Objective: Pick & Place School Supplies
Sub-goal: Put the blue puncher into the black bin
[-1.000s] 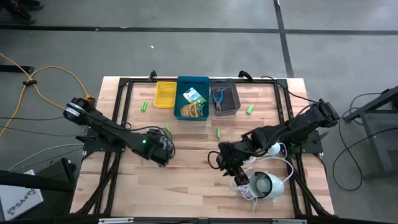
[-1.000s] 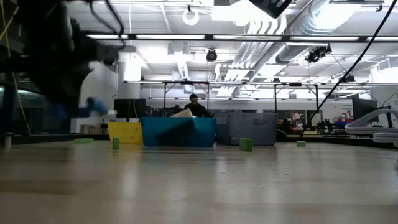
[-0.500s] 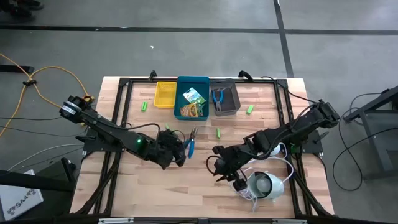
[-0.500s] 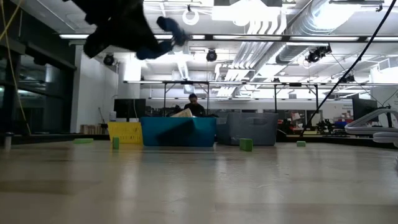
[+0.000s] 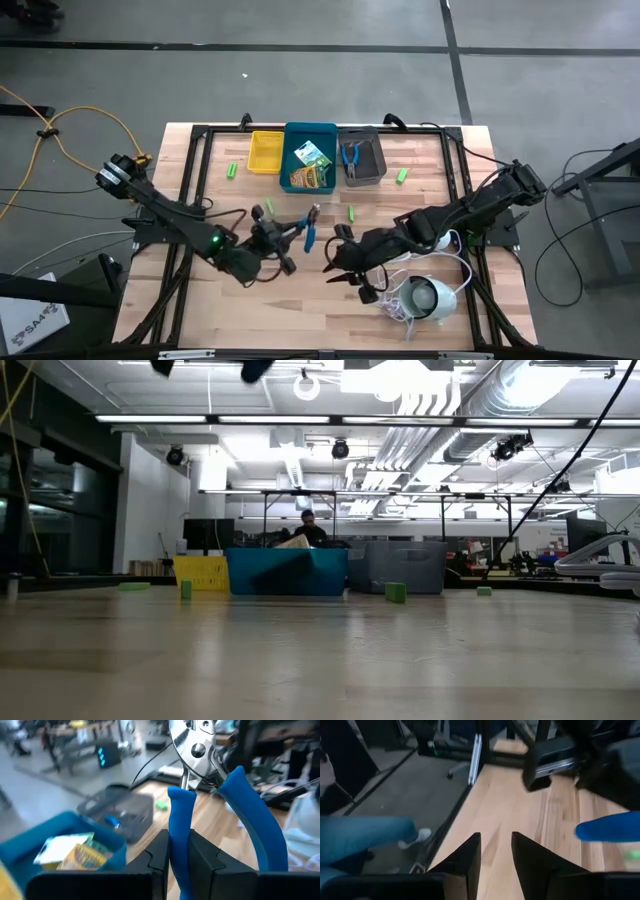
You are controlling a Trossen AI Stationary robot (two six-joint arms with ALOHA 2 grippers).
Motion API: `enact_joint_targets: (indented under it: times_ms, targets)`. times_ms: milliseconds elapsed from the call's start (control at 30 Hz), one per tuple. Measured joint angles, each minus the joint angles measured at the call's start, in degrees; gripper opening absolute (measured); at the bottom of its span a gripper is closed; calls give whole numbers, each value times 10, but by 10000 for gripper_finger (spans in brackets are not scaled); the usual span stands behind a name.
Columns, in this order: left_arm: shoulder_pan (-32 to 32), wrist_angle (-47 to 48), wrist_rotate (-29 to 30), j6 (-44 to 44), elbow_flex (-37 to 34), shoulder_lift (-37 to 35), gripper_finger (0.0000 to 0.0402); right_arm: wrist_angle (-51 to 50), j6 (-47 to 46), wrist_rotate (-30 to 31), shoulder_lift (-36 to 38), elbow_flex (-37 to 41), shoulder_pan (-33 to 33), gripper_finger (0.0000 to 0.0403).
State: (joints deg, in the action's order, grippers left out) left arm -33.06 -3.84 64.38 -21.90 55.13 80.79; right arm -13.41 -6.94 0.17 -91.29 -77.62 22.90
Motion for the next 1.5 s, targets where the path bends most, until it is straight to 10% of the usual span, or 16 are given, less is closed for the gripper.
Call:
enact_joint_targets:
  times_ms: [367,1500]
  targets:
    - [-48,-202,-30,230,0,0,39,33,23,44,0,0,-2,100]
    - [-13,-274,-106,344,0,4,39,98,83,72,0,0,-9,142]
